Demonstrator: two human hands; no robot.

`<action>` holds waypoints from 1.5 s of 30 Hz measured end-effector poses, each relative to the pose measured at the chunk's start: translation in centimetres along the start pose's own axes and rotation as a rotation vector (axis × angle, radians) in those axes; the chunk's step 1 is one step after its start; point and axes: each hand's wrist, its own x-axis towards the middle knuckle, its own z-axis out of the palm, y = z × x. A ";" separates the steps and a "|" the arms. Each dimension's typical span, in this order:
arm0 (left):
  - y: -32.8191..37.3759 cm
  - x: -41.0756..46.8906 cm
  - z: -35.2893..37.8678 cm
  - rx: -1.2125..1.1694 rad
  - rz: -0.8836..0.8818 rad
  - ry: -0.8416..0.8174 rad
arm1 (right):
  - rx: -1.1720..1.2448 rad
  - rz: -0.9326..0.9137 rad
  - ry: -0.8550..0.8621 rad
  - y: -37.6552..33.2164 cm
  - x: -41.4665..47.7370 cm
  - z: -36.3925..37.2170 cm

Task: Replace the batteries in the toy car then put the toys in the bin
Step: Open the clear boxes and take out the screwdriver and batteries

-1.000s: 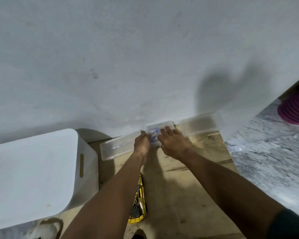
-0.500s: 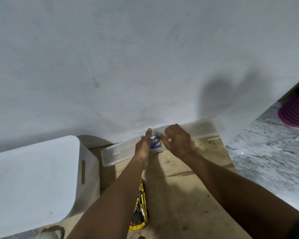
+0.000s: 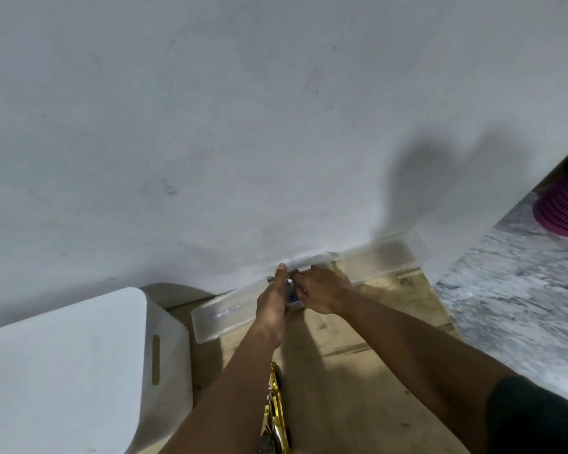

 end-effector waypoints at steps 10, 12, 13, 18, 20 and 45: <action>0.5 -0.2 -0.2 -0.024 -0.027 0.024 | -0.010 -0.045 -0.126 -0.1 0.6 1.7; 0.5 0.0 -0.2 -0.011 -0.026 0.034 | 0.015 -0.040 -0.163 -0.2 0.8 1.5; 0.4 0.1 -0.3 -0.002 -0.026 0.035 | 0.028 -0.041 -0.173 -0.3 0.9 1.4; 0.3 0.4 -0.4 0.023 -0.036 0.045 | 0.005 -0.056 -0.159 -0.6 1.0 1.3; 0.4 0.3 -0.4 0.017 -0.042 0.037 | -0.003 -0.048 -0.174 -0.6 1.0 1.4; 0.5 0.2 -0.9 0.045 -0.049 0.029 | 0.278 -0.068 -0.200 -0.3 1.5 1.1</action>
